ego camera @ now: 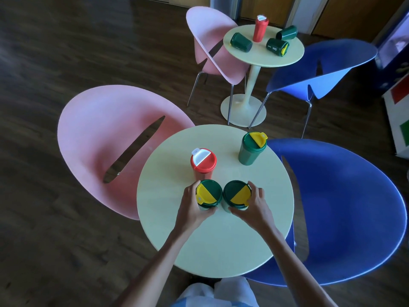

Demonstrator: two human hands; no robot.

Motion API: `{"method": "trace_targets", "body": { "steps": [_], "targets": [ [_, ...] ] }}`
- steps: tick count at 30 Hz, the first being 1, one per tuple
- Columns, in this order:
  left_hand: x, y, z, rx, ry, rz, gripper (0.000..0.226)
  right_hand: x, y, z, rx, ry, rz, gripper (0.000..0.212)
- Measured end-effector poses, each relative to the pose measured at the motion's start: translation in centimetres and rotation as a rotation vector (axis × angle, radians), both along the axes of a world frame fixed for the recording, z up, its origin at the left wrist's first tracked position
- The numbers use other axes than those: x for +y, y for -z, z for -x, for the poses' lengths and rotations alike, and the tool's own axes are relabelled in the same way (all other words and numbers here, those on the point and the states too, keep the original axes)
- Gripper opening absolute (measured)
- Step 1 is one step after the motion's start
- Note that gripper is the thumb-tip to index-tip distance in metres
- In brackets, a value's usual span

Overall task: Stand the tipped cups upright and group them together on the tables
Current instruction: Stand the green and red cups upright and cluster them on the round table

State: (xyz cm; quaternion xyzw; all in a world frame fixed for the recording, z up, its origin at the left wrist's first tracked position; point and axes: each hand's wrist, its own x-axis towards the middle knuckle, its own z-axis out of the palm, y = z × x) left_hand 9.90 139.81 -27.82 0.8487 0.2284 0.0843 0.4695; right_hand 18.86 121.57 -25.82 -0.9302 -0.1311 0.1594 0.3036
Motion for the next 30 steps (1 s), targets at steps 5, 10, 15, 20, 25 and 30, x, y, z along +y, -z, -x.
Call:
{"method": "trace_targets", "body": {
  "steps": [5,10,15,20,25,30],
  "targets": [
    [-0.3,-0.3,0.0,-0.002,-0.025,0.009,0.087,0.0,0.2,0.1,-0.01,0.006,-0.023,0.1],
    [-0.1,0.0,0.1,-0.001,-0.012,-0.008,0.087,0.1,0.0,0.1,-0.01,-0.003,-0.023,0.099],
    [0.1,-0.6,0.0,0.036,0.009,-0.014,0.09,-0.3,-0.3,-0.4,0.014,0.008,0.01,0.101],
    [1.3,-1.3,-0.8,-0.032,-0.067,0.019,0.088,-0.5,-1.2,-3.5,0.023,0.077,-0.075,0.082],
    [4.1,-2.6,-4.8,-0.093,-0.093,-0.084,0.073,1.1,-3.4,-10.3,-0.101,0.102,-0.033,0.075],
    [5.8,-3.2,-9.6,0.157,0.007,-0.196,0.091,3.0,-4.3,-16.1,-0.067,0.15,0.038,0.086]
  ]
}}
